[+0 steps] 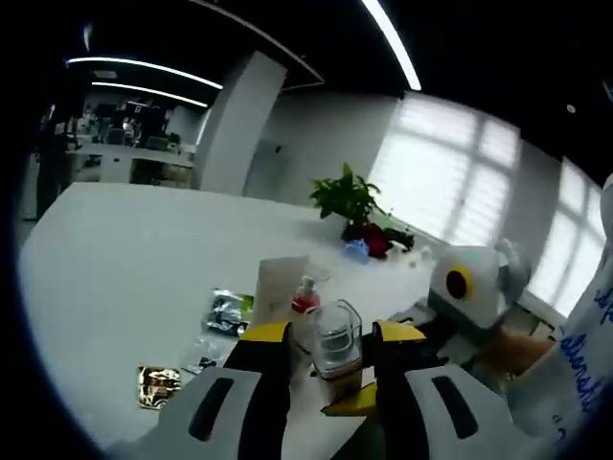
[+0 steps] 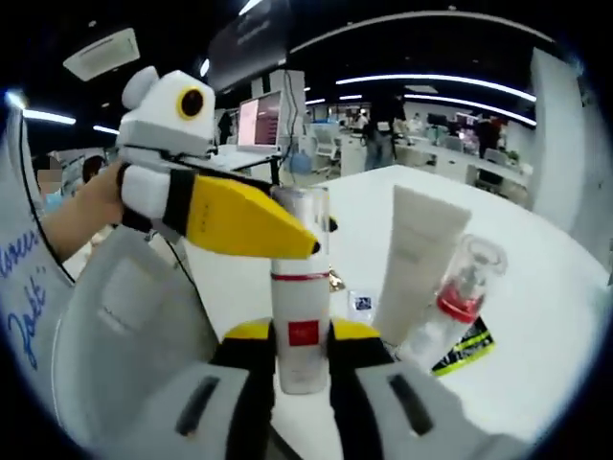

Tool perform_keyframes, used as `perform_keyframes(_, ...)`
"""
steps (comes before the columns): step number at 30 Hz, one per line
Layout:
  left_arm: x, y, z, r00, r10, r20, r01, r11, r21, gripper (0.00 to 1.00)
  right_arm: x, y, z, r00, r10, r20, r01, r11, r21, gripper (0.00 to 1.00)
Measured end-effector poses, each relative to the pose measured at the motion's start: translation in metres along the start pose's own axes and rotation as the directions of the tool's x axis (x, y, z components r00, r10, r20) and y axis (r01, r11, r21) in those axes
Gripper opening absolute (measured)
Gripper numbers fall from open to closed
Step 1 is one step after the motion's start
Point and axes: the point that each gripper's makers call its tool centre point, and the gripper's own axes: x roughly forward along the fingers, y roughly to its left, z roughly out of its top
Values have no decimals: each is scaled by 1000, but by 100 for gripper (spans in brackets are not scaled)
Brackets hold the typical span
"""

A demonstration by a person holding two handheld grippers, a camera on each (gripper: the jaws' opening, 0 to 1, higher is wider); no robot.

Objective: Arrange the skincare products in the storage area until every visible bottle or jar stands upright without overlapping.

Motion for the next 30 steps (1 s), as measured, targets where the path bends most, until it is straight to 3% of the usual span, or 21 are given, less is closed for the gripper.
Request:
perform_keyframes(10,1,4,-1,992,114,58,-113,993,-32,28,3,-9,-4,996,-91,-26,90,996,-12,20)
perform_keyframes(14,5,1,-6,991,122,50,-120,992,-34,29,4,-11,-3,994,-103,-22,103,995,-20,20)
perform_keyframes(19,3,5,-4,986,151,63,-149,988,-32,17,4,-11,-1,994,-110,-16,110,993,-32,20)
perform_keyframes(25,1,3,-3,989,134,59,-132,991,-30,16,5,-11,0,994,-107,-17,106,993,-42,20)
perform_keyframes(30,0,-1,-2,997,74,28,-75,997,27,16,5,-8,1,996,-87,-8,86,995,-47,21)
